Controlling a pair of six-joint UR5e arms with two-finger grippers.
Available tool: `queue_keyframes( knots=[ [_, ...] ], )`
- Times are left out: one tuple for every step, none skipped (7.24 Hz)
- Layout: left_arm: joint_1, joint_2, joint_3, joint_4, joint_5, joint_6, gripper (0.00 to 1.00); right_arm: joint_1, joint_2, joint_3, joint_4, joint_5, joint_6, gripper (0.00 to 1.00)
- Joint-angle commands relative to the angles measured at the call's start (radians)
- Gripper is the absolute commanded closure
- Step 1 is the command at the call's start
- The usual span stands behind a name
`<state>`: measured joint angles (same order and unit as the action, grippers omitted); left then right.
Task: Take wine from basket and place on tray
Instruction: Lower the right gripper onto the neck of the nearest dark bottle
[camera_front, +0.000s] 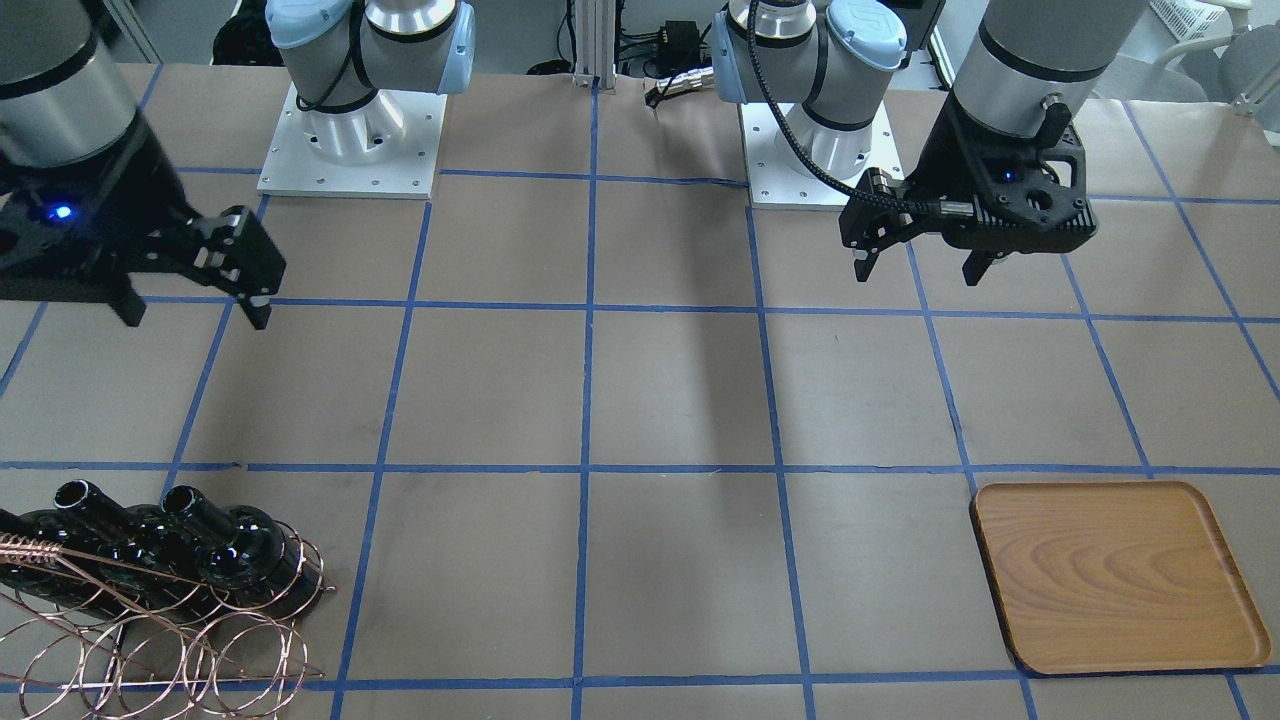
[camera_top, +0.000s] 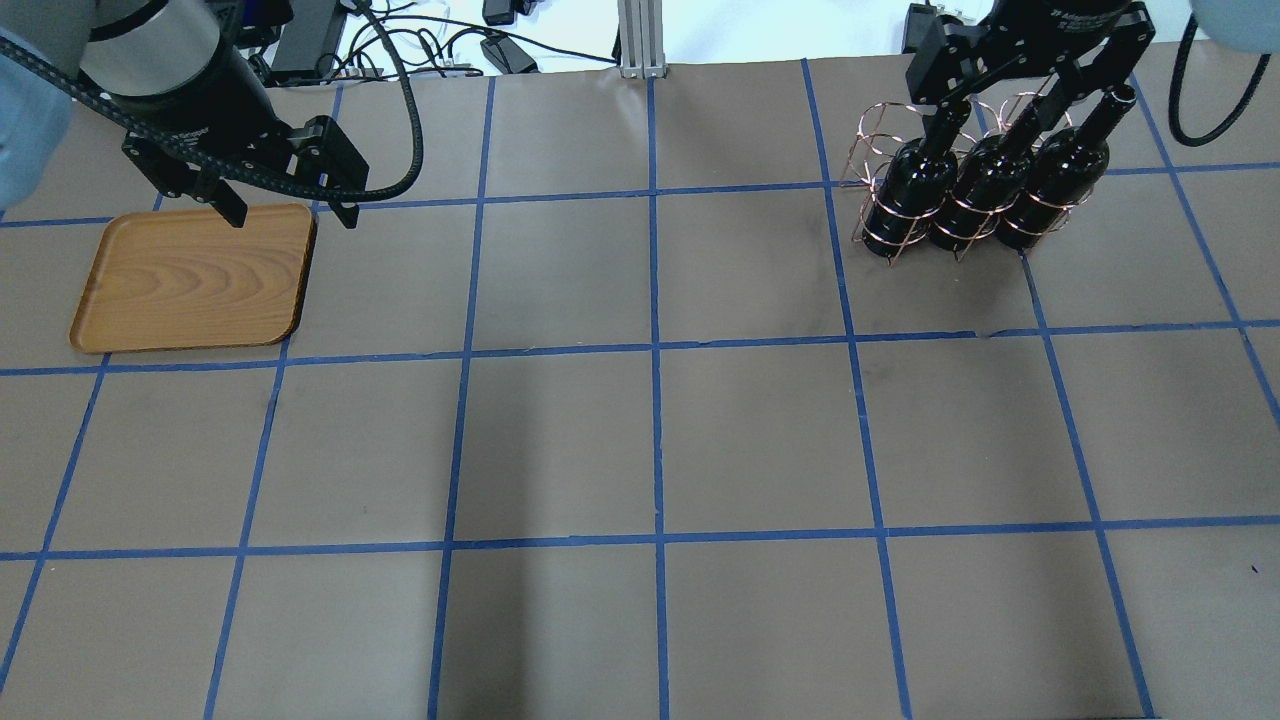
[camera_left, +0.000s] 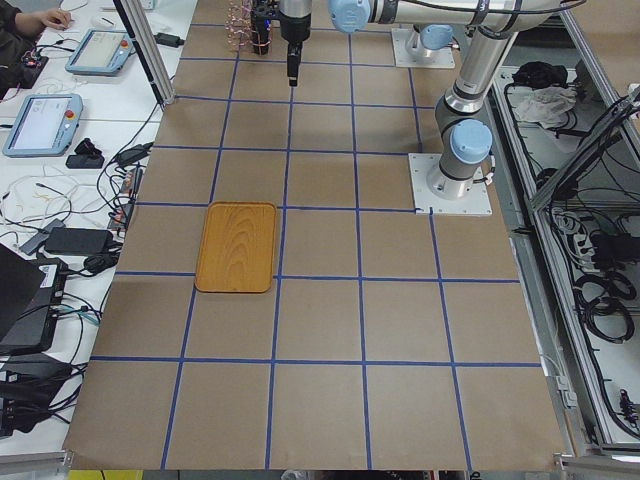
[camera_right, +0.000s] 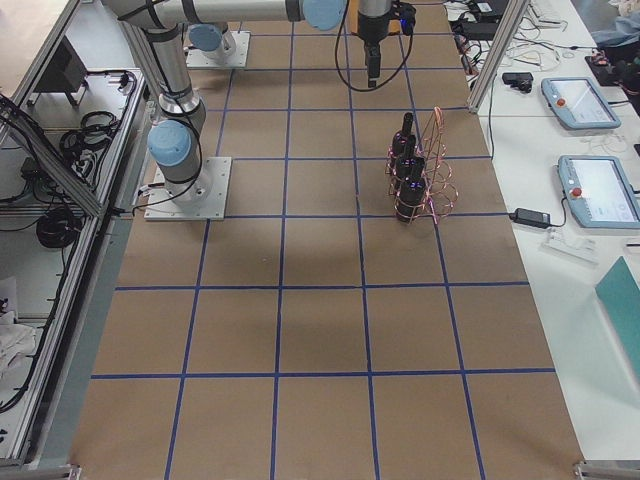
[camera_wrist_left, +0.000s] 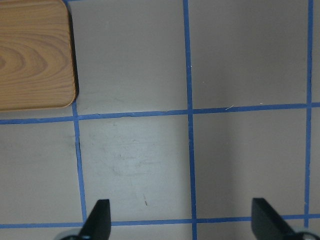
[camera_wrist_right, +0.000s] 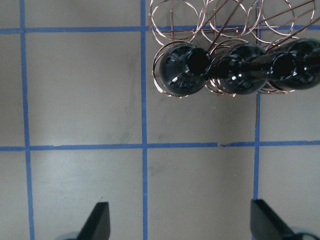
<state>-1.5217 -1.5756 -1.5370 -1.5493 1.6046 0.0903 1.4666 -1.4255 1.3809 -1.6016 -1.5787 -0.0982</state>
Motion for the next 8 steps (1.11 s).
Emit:
queue_keyframes(
  knots=[
    [0.0, 0.0, 0.0, 0.0, 0.0, 0.0, 0.0, -0.101, 0.127, -0.068, -0.027, 0.0, -0.118, 0.0],
    [0.0, -0.001, 0.0, 0.0, -0.002, 0.0, 0.0, -0.121, 0.166, -0.077, -0.065, 0.005, -0.124, 0.0],
    [0.0, -0.001, 0.0, 0.0, 0.0, 0.0, 0.0, -0.123, 0.196, -0.077, -0.104, 0.003, -0.17, 0.0],
    [0.0, -0.001, 0.0, 0.0, 0.0, 0.0, 0.0, -0.123, 0.218, -0.077, -0.119, 0.005, -0.173, 0.0],
    [0.0, -0.001, 0.0, 0.0, -0.002, 0.0, 0.0, -0.123, 0.236, -0.074, -0.135, 0.005, -0.173, 0.01],
    [0.0, -0.001, 0.0, 0.0, -0.002, 0.0, 0.0, -0.123, 0.253, -0.071, -0.148, 0.006, -0.176, 0.04],
    [0.0, -0.001, -0.002, 0.002, -0.002, 0.0, 0.0, -0.123, 0.26, -0.069, -0.155, 0.005, -0.184, 0.14],
    [0.0, -0.001, -0.002, 0.0, -0.002, 0.0, 0.0, -0.123, 0.263, -0.068, -0.156, 0.005, -0.184, 0.31]
  ],
)
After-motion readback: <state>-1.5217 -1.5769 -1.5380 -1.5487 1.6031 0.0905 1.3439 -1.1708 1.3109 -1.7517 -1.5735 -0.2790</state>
